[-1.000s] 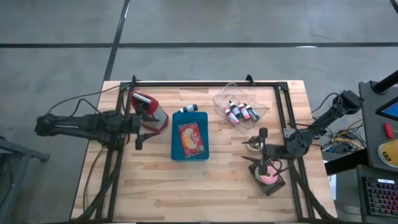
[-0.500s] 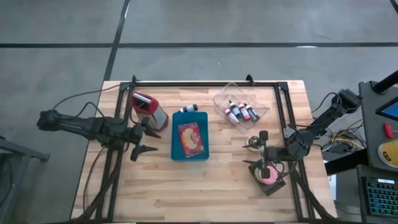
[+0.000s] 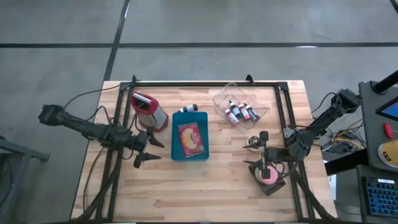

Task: Pick & Place Food Item
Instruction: Put the black donut into the black bin

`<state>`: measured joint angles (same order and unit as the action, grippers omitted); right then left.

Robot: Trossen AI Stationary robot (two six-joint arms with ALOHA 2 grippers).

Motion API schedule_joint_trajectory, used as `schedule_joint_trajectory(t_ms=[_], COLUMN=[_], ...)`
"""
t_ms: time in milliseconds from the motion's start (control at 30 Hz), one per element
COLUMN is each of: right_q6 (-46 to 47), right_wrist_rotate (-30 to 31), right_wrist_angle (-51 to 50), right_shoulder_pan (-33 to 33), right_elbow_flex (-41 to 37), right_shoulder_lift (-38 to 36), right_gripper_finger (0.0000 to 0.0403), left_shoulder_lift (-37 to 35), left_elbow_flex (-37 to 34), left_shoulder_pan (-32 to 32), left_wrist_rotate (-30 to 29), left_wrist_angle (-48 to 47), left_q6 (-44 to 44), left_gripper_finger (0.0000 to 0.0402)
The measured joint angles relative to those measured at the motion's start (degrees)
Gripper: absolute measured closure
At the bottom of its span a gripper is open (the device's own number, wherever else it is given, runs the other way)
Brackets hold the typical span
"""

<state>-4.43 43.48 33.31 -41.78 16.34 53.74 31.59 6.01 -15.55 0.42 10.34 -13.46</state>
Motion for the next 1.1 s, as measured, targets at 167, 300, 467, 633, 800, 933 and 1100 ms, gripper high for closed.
schedule_joint_trajectory(t_ms=[167, 300, 467, 633, 800, 933, 1100], right_q6=[0.13, 0.39, 1.07, 1.08, 1.09, 1.31, 1.78], right_wrist_rotate=[0.12, 0.14, 0.14, 0.14, 0.23, 1.62, 4.1], right_wrist_angle=[0.03, 0.03, 0.01, 0.02, 0.03, 0.01, 0.06], right_shoulder_pan=[0.0, 0.0, 0.0, 0.0, -0.36, -1.36, -3.1], right_elbow_flex=[0.0, 0.0, 0.0, 0.0, 0.0, 0.0, 0.0], right_shoulder_lift=[0.0, 0.01, 0.02, 0.02, 0.02, 0.02, 0.04], right_gripper_finger=[0.0143, 0.0143, 0.0143, 0.0143, 0.0143, 0.0143, 0.0143], left_shoulder_lift=[1.63, 2.39, 2.61, 2.59, 1.98, 0.29, -5.26], left_elbow_flex=[-4.04, -4.54, -4.52, -4.43, -4.38, -4.36, -3.64], left_shoulder_pan=[0.0, 0.0, 0.0, -0.07, -0.37, -0.37, -0.37], left_wrist_rotate=[0.03, 3.02, 2.0, -1.73, -2.32, -4.21, -6.41], left_wrist_angle=[7.85, 9.34, 10.1, 14.14, 14.65, 10.91, 0.77], left_q6=[-3.5, -4.41, -3.21, 1.71, 7.25, 9.68, 9.4], left_gripper_finger=[0.0126, 0.0126, 0.0126, 0.0126, 0.0126, 0.0126, 0.0126])
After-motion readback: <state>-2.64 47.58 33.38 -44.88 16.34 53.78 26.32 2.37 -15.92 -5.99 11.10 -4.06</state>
